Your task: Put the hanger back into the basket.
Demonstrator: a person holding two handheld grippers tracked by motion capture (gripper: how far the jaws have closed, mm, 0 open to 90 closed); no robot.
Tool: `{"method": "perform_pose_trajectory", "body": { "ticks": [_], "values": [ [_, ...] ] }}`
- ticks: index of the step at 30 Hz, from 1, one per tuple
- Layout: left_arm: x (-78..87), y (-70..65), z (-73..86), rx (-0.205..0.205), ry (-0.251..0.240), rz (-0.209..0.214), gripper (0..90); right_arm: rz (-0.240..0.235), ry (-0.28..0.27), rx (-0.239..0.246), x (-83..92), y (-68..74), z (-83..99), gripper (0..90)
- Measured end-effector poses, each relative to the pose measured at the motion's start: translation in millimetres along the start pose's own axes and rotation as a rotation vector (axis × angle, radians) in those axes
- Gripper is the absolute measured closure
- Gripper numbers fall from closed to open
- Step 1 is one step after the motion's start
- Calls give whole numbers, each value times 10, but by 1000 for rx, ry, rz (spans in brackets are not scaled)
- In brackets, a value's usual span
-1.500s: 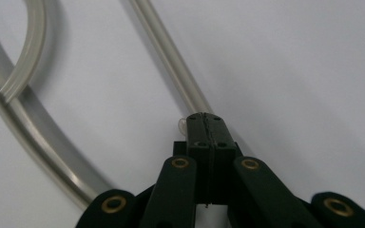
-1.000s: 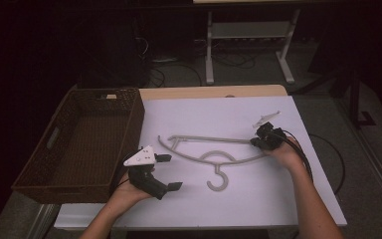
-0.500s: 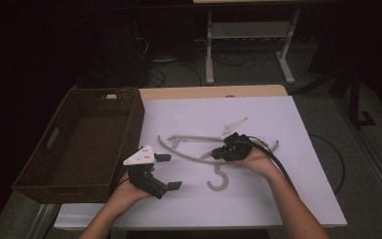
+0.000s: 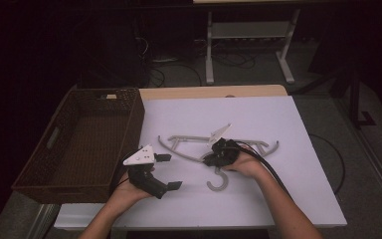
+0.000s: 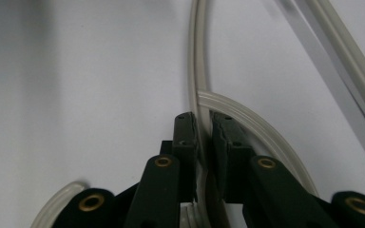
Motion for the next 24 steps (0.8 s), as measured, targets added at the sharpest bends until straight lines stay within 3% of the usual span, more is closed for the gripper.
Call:
{"method": "perform_pose_trajectory", "body": {
  "ticks": [6, 16, 20, 24],
  "values": [
    [4, -1, -2, 2, -3, -1, 0, -52, 8, 39, 2, 85, -5, 816],
    [-6, -10, 1, 0, 2, 0, 0, -180, 32, 129, 140, 371, 60, 816],
    [-16, -4, 5, -4, 6, 2, 0, -185, 27, 139, 169, 405, 76, 809],
    [-21, -10, 6, -4, 7, 3, 0, -138, -38, 89, 261, 382, 74, 625]
  ]
}}
Point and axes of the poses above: each handheld gripper's, and its own axes: x roughly backward along the jaws, z roughly out of its underside, y roughly to its left, the point moved 1 cm from there along -x, roughly forward along the jaws, and after that the axes turned 13 degrees about -y, right-handed, at the moved point
